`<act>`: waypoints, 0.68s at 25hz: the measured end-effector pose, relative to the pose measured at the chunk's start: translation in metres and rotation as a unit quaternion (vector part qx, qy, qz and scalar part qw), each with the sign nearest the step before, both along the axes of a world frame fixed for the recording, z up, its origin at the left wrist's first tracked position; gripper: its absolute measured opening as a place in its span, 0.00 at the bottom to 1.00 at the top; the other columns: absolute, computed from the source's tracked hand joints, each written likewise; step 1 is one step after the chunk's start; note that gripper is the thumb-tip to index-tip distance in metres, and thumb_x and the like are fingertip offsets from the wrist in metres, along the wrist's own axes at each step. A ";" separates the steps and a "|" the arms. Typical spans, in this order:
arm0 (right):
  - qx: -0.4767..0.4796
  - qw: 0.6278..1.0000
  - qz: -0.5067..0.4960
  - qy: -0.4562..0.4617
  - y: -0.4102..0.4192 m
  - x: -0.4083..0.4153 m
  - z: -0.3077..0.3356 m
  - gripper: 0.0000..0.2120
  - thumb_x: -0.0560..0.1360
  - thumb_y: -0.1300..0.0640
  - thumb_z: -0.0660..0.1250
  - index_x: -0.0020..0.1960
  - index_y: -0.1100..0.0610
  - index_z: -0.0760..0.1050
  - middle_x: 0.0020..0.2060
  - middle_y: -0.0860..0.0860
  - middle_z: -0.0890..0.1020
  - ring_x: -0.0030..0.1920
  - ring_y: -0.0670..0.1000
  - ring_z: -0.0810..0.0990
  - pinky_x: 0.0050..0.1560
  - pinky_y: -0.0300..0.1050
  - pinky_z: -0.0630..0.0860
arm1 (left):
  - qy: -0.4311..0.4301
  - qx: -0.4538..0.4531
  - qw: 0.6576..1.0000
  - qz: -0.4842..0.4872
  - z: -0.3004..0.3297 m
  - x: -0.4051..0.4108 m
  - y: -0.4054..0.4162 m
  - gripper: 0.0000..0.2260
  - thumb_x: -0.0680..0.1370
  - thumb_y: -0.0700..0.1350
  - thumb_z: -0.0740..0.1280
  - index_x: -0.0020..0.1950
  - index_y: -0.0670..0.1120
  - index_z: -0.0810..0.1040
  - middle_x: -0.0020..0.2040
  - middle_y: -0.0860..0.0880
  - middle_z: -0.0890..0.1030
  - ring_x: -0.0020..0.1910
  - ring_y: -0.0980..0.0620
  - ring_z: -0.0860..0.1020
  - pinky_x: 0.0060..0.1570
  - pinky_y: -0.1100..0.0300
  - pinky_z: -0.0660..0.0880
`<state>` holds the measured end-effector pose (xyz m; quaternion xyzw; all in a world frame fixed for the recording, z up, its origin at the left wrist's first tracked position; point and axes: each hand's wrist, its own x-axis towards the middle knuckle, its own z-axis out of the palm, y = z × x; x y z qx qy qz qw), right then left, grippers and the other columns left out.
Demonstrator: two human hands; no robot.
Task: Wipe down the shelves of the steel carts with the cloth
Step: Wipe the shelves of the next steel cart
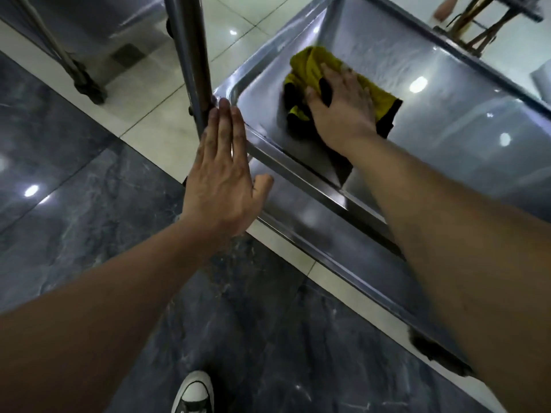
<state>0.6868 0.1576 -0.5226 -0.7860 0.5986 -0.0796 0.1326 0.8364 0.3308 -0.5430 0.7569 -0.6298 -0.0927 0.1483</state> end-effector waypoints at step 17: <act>-0.051 0.997 0.032 -0.045 0.090 -0.026 -0.019 0.28 0.80 0.39 0.56 0.78 0.44 0.64 0.80 0.51 0.61 0.80 0.52 0.58 0.80 0.52 0.52 | -0.013 0.009 1.000 0.018 0.004 -0.008 -0.001 0.41 0.81 0.58 0.55 0.81 0.39 0.35 0.82 0.41 0.35 0.81 0.46 0.34 0.80 0.53 0.38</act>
